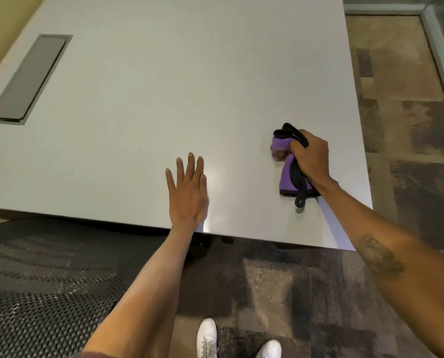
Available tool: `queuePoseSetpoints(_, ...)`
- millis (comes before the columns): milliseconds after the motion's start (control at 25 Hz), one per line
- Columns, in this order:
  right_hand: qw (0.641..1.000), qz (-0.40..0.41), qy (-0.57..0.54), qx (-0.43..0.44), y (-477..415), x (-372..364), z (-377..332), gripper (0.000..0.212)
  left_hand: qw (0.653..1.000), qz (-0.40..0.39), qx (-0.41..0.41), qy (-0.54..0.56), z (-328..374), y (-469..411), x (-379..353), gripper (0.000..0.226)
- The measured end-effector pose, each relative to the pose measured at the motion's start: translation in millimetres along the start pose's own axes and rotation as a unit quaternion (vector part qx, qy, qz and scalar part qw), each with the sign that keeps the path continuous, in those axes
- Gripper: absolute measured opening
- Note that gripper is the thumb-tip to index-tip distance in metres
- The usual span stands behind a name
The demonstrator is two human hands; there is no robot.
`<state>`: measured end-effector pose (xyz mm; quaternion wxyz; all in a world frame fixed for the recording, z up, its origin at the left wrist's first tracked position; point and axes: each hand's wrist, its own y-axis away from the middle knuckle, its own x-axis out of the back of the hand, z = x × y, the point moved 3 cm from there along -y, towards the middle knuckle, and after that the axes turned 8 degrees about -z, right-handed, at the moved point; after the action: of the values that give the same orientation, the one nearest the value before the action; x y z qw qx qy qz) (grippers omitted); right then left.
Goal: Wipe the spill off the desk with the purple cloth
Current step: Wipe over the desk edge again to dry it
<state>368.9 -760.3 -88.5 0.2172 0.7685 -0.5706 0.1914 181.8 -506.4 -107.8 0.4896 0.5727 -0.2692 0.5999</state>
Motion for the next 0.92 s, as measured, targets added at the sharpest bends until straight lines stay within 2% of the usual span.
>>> queuePoseSetpoints(120,0.994,-0.104,-0.027,0.034,18.1,-33.7,-16.1,0.033,1.0,-0.003,-0.002,-0.004,0.2,1.1,0.2,0.054)
queuePoseSetpoints(280,0.968,-0.228,-0.007,0.108,60.7,-68.2,-36.3,0.026,1.0,-0.002,-0.005,0.015,0.5,1.4,0.8,0.054)
queuePoseSetpoints(520,0.928,-0.34,-0.013,0.153,115.3,-108.6,-44.7,0.04,0.998,0.001,-0.026,0.053,-2.1,0.1,-1.1,0.055)
queuePoseSetpoints(680,0.907,-0.385,-0.034,0.166,138.5,-122.6,-45.7,0.044,0.997,0.014,-0.033,0.066,-3.6,-0.9,-1.5,0.055)
queuePoseSetpoints(760,0.898,-0.404,-0.033,0.171,142.3,-123.9,-48.2,0.039,0.997,0.022,-0.04,0.063,-5.2,0.3,-3.1,0.056)
queuePoseSetpoints(920,0.886,-0.423,-0.016,0.19,151.2,-116.7,-47.9,0.014,0.997,0.025,-0.036,0.069,-3.5,2.5,-3.7,0.057)
